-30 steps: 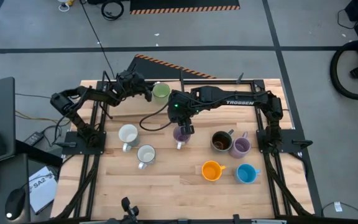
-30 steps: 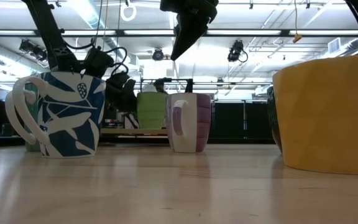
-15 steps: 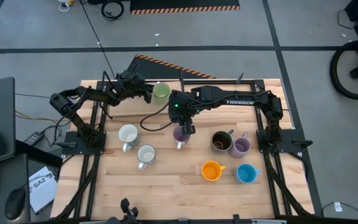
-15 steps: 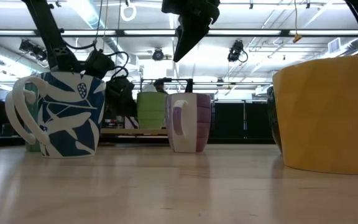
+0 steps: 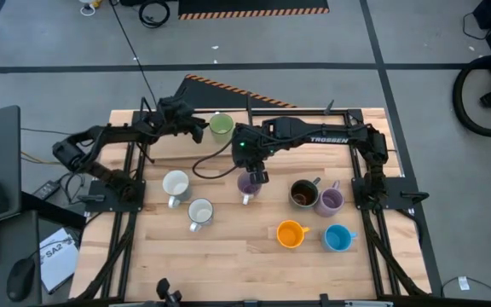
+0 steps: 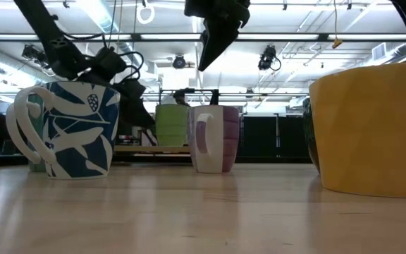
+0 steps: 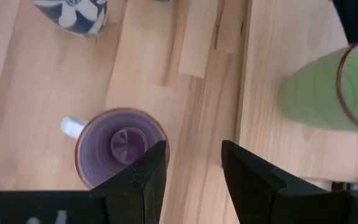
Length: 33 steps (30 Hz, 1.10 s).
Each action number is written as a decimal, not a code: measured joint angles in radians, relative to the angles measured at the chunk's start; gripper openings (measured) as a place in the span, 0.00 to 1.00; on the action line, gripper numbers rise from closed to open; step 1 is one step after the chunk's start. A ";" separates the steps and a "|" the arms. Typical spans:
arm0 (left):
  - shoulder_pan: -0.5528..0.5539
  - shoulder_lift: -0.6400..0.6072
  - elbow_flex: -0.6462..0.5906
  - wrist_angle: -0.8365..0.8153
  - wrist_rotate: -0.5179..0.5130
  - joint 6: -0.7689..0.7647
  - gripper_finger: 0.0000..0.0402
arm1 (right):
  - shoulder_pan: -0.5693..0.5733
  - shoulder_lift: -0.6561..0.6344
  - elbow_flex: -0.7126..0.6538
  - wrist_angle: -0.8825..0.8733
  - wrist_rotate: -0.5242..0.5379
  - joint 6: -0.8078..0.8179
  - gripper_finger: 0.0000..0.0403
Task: Place coffee mugs
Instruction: Put the green patterned mug on the shelf
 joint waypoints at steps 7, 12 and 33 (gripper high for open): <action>-0.007 -0.107 0.000 -0.159 -0.009 0.029 0.31 | -0.016 -0.017 0.000 -0.076 0.030 0.041 0.40; -0.052 -0.152 -0.001 -0.238 0.000 0.131 0.31 | -0.010 -0.063 0.000 -0.073 0.029 0.062 0.40; -0.326 -0.187 0.000 -0.411 -0.172 0.513 0.31 | 0.005 -0.295 -0.365 0.139 0.066 0.210 0.40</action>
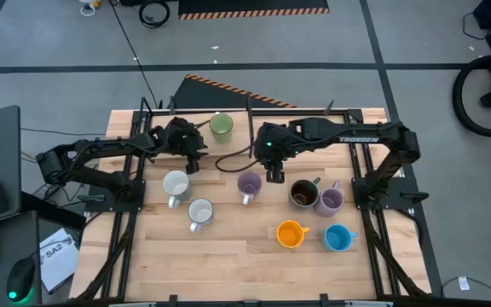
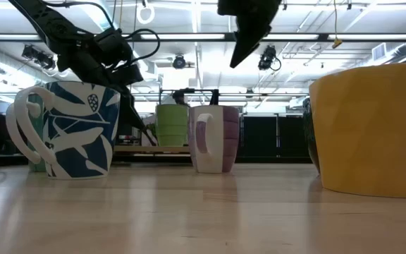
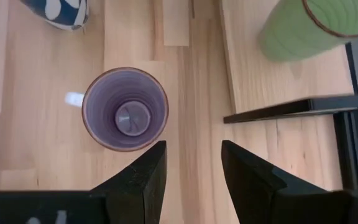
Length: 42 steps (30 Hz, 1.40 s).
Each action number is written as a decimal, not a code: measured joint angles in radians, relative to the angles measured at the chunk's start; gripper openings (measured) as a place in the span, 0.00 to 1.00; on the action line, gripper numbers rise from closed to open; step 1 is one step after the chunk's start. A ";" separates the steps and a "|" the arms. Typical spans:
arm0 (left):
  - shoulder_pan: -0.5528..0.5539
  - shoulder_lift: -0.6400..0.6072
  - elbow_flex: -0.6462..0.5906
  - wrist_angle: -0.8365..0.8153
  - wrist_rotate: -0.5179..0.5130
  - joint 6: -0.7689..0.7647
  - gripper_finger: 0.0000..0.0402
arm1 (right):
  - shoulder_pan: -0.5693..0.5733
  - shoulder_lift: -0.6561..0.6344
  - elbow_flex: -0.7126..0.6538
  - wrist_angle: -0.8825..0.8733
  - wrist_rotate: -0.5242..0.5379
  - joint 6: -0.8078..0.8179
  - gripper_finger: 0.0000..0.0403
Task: Place coffee mugs
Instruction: Put the green patterned mug on the shelf
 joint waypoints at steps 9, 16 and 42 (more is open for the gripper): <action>-0.036 -0.005 0.000 0.063 -0.103 -0.188 0.31 | 0.038 -0.198 -0.244 0.223 0.125 0.065 0.40; -0.061 -0.011 0.000 0.152 -0.131 -0.325 0.31 | 0.051 -0.296 -0.426 0.448 0.189 0.074 0.40; -0.002 0.162 0.000 0.301 -0.172 -0.422 0.49 | 0.054 -0.319 -0.602 0.739 0.188 0.036 0.40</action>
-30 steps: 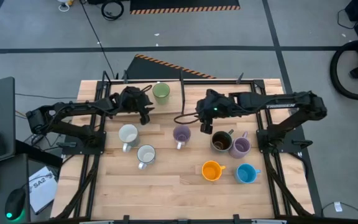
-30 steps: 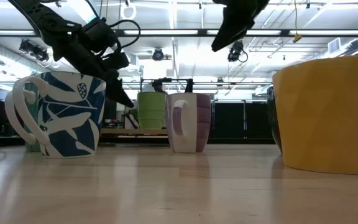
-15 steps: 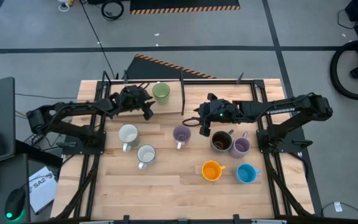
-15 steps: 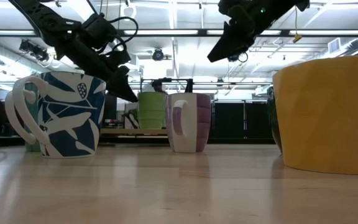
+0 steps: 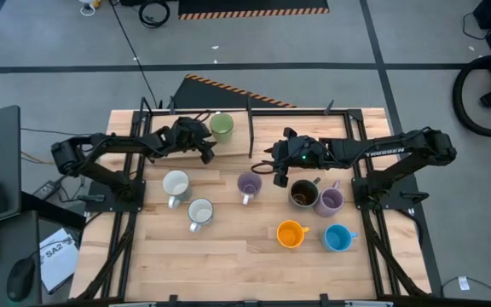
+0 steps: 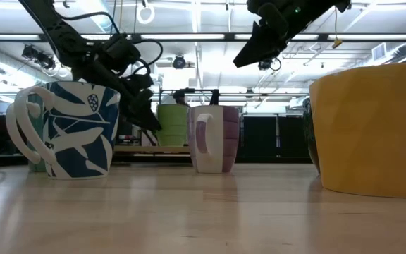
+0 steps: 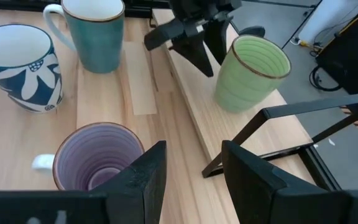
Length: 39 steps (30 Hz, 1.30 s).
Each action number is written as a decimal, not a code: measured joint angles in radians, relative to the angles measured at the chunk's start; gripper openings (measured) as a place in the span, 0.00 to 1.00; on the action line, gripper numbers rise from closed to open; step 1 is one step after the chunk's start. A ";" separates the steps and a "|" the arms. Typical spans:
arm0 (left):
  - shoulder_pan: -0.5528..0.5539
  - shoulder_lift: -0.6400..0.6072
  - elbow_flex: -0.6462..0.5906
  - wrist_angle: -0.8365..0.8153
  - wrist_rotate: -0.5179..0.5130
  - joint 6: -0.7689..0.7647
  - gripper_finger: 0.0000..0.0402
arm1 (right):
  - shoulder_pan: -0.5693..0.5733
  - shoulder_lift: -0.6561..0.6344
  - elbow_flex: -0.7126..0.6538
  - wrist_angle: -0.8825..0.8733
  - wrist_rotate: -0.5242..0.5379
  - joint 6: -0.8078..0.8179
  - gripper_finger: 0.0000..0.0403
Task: Place coffee mugs
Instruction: Put the green patterned mug on the shelf
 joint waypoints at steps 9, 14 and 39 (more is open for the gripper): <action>0.001 0.085 0.000 0.116 -0.001 0.006 0.49 | 0.001 0.000 0.001 0.000 -0.005 0.000 0.40; 0.019 0.121 0.000 0.148 -0.001 0.014 0.49 | 0.001 0.000 0.001 0.000 -0.011 0.000 0.40; 0.002 0.116 -0.001 0.130 0.049 -0.025 0.49 | 0.001 0.001 0.001 -0.001 -0.019 0.003 0.40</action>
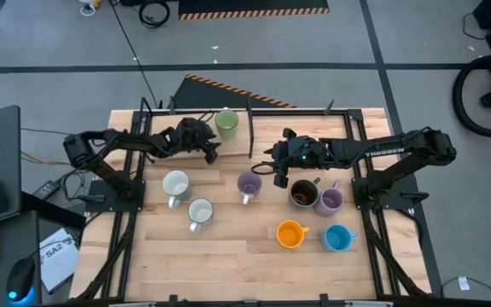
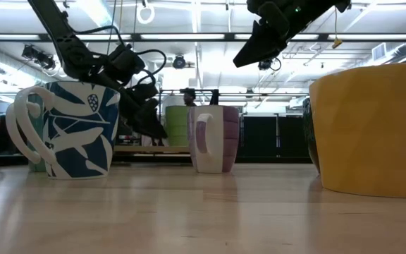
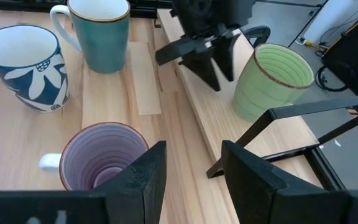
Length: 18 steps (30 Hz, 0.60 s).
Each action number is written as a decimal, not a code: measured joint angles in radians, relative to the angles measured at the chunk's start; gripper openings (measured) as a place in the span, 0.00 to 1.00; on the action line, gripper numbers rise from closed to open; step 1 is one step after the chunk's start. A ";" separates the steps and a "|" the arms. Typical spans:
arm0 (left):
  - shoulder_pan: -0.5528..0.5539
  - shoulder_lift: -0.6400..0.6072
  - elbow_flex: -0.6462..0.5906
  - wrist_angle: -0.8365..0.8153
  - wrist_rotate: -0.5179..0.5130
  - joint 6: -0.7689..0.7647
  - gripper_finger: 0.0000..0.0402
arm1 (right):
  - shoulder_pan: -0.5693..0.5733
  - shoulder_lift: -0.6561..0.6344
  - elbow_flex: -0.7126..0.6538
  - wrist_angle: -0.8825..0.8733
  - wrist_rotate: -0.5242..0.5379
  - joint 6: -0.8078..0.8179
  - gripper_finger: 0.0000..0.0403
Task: Place coffee mugs
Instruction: Put the green patterned mug on the shelf
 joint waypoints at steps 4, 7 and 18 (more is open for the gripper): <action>-0.045 0.000 0.000 0.043 -0.026 -0.017 0.49 | 0.000 0.000 0.000 0.001 0.000 -0.001 0.40; -0.043 0.001 0.000 0.082 -0.077 -0.003 0.49 | 0.000 0.000 0.000 0.000 0.000 -0.001 0.40; 0.032 0.001 0.000 0.109 -0.051 -0.008 0.49 | 0.000 0.000 0.000 0.003 0.000 -0.001 0.40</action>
